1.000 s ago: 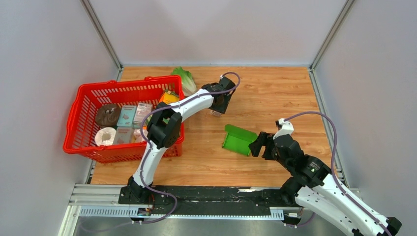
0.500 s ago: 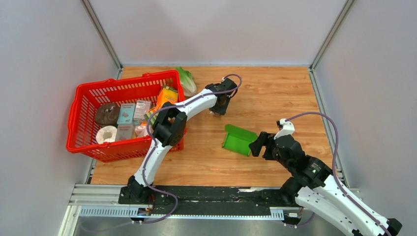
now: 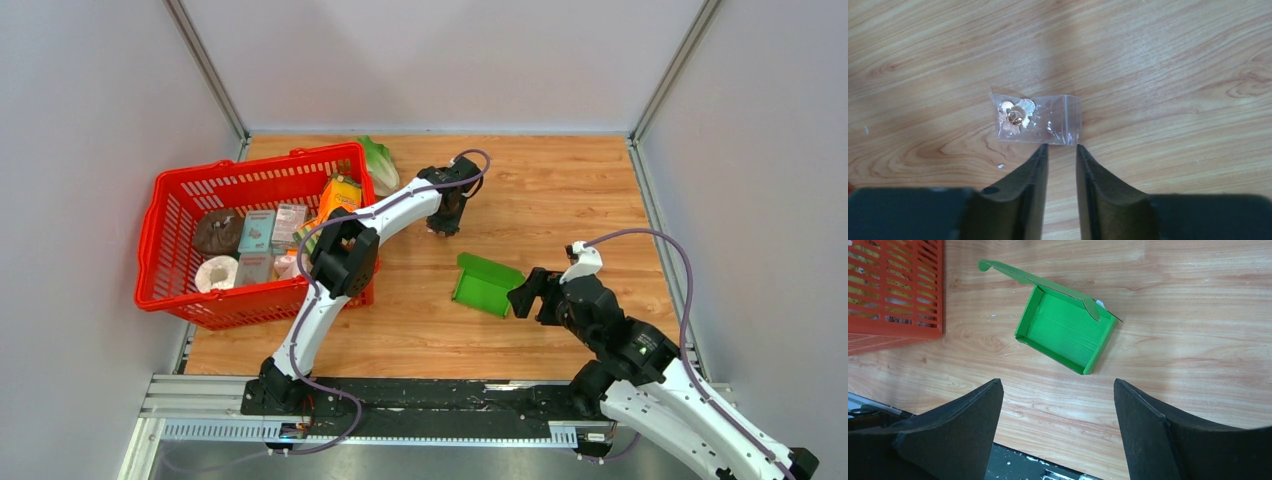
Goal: Fold the paper box
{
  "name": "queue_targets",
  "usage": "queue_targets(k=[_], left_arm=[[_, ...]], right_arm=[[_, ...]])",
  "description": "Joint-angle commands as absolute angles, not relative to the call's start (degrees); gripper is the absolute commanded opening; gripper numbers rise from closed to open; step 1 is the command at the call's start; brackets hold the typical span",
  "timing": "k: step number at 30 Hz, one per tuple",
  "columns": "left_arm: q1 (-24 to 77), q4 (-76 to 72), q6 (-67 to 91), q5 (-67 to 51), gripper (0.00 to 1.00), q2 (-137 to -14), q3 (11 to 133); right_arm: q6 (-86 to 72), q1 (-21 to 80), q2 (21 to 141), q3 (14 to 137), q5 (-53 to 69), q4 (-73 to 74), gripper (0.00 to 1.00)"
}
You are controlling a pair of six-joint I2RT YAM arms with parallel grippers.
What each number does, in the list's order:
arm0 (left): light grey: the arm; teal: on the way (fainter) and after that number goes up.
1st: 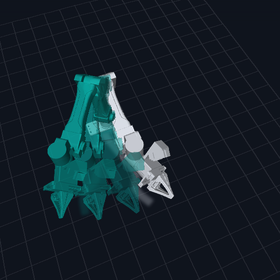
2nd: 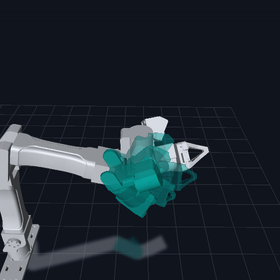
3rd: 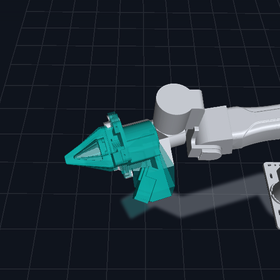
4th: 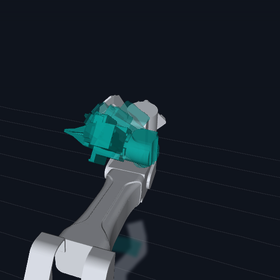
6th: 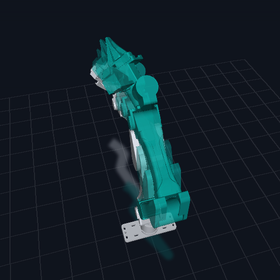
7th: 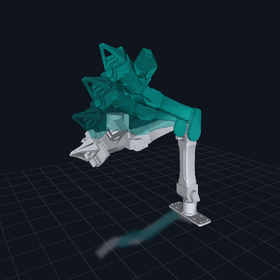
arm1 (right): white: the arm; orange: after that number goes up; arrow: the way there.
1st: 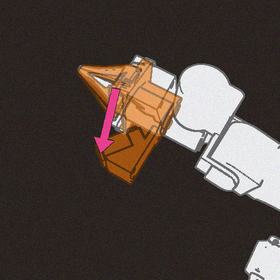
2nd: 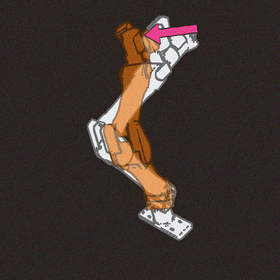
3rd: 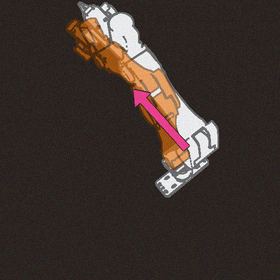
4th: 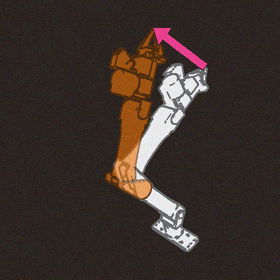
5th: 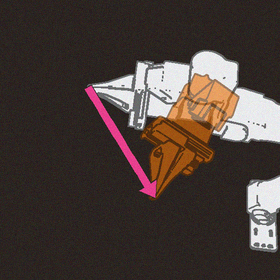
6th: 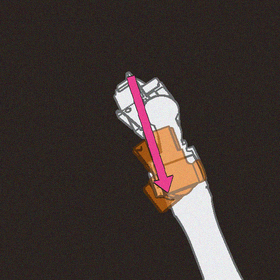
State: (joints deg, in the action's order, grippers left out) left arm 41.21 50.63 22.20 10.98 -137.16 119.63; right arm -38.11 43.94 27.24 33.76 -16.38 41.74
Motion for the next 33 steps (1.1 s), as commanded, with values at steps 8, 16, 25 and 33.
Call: queue_targets(k=[8, 16, 25, 33], left_arm=[[39.9, 49.6, 23.6, 9.5, 0.39, -132.8, 116.0], [39.1, 40.2, 20.7, 9.9, 0.56, -110.0, 105.7], [39.1, 39.1, 18.3, 4.7, 0.58, -83.4, 94.2], [39.1, 42.3, 17.7, -6.0, 0.59, -56.4, 77.0]], right_arm=[[-36.8, 43.9, 29.2, 36.7, -17.0, 37.3, 0.85], [-33.6, 43.1, 44.8, 55.2, -25.4, 37.5, 0.83], [-32.4, 26.2, 72.3, 71.6, -0.9, 33.1, 0.77], [-31.4, 22.8, 100.4, 86.0, 21.5, 26.8, 0.65]])
